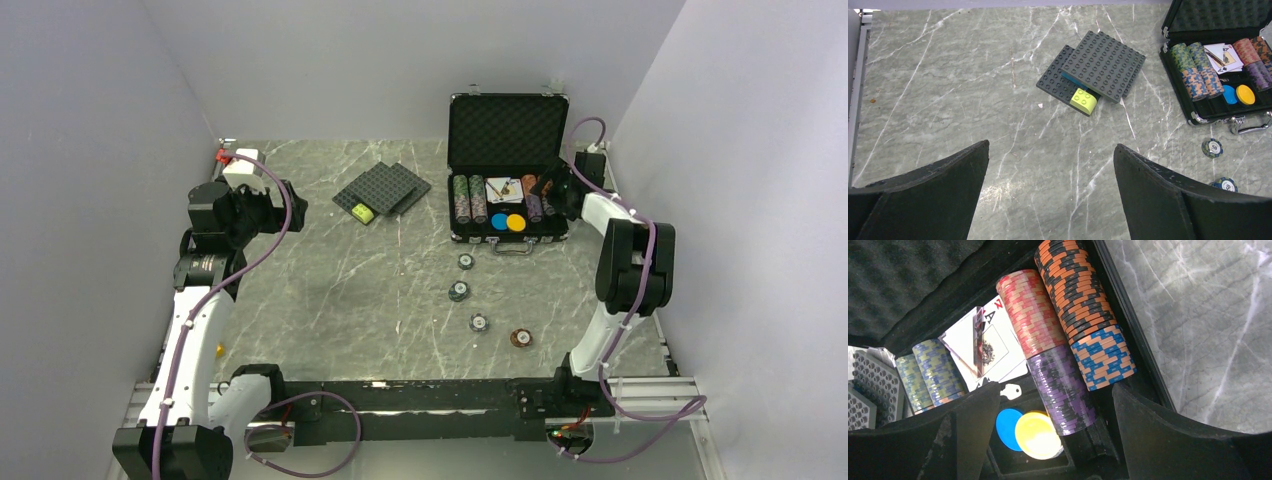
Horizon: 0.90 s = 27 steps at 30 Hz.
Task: Pack up texas hold em set
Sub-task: Adjust the poker chip in the chip case.
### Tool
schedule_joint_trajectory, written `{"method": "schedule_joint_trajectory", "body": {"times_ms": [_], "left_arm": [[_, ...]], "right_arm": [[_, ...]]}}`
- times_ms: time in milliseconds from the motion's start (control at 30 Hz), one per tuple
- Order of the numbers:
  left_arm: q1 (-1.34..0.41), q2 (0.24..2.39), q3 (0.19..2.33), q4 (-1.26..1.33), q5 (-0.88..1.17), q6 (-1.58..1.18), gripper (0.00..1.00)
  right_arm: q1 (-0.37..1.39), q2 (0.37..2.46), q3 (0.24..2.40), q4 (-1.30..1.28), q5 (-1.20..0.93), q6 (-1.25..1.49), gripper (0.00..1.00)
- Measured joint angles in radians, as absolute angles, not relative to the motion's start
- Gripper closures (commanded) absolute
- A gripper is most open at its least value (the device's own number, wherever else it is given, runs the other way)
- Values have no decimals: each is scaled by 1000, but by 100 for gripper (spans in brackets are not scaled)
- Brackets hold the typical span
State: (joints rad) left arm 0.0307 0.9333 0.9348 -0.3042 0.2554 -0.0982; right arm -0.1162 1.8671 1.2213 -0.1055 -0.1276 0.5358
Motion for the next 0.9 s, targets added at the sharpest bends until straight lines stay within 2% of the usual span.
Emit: {"method": "schedule_joint_trajectory", "body": {"times_ms": [533,900], "left_arm": [[31,933,935,-304,255,-98,2],[31,933,935,-304,255,-99,2]], "right_arm": [[-117,1728,1135,-131,-79,531,13],[-67,1445,994,-208,-113,449,14]]}}
